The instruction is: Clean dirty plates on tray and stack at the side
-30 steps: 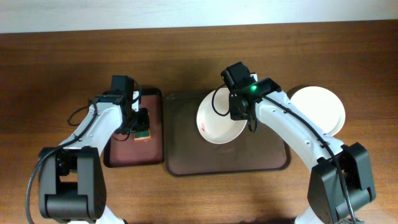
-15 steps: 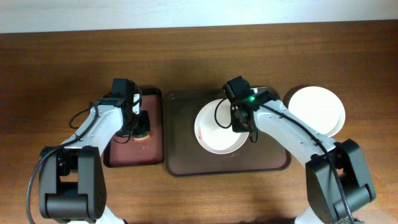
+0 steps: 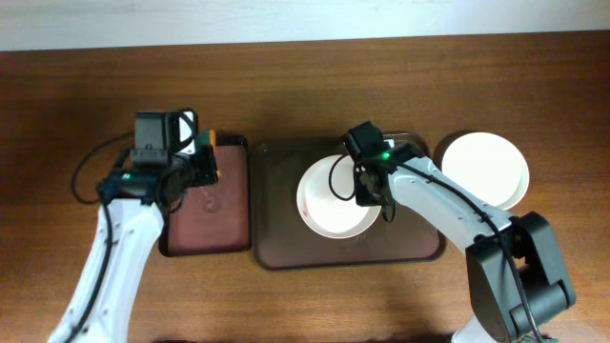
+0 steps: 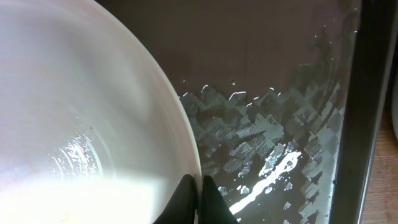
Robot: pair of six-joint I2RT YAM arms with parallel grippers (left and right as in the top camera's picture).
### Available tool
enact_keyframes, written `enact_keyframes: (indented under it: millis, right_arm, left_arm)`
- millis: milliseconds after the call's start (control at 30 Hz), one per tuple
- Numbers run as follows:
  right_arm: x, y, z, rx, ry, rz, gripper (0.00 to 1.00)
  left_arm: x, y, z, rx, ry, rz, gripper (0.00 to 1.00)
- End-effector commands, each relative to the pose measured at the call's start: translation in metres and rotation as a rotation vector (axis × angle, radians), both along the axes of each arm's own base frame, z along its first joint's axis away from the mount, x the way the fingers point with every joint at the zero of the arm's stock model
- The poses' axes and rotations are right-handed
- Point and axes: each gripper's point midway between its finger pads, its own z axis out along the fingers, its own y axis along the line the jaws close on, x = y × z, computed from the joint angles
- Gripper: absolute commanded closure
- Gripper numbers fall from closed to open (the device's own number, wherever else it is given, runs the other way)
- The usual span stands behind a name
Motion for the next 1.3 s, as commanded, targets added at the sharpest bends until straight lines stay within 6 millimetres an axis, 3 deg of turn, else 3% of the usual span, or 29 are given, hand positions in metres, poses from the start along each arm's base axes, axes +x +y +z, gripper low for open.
enact_keyframes:
  millis: [0, 100, 267, 767, 900, 1000, 1167, 1267]
  right_arm:
    - [-0.004, -0.003, -0.007, -0.014, 0.018, -0.009, 0.96]
    - [-0.005, -0.004, -0.007, -0.014, 0.018, -0.009, 0.96]
    - [-0.005, -0.004, -0.007, -0.014, 0.018, -0.009, 0.96]
    - [-0.005, -0.004, -0.007, -0.014, 0.018, -0.009, 0.96]
    - [-0.005, -0.003, -0.007, -0.014, 0.018, -0.009, 0.96]
    - [-0.005, -0.003, -0.007, -0.014, 0.019, -0.009, 0.96]
    - [-0.005, -0.003, -0.007, -0.014, 0.019, -0.009, 0.96]
    - [-0.005, -0.004, -0.007, -0.014, 0.019, -0.009, 0.96]
  left_arm:
    - [0.000, -0.002, 0.052, -0.050, -0.152, 0.022, 1.00]
    - [-0.003, -0.009, 0.082, -0.086, -0.252, -0.008, 1.00]
    - [-0.009, -0.009, 0.106, -0.093, -0.330, -0.013, 1.00]
    - [-0.008, -0.009, 0.111, -0.095, -0.349, -0.014, 1.00]
    - [-0.004, -0.009, 0.084, -0.090, -0.258, -0.010, 1.00]
    - [-0.001, -0.009, 0.040, -0.081, -0.109, -0.005, 1.00]
    - [-0.008, -0.009, -0.049, -0.065, 0.202, 0.013, 1.00]
    - [-0.015, -0.011, -0.083, -0.084, 0.327, 0.046, 1.00]
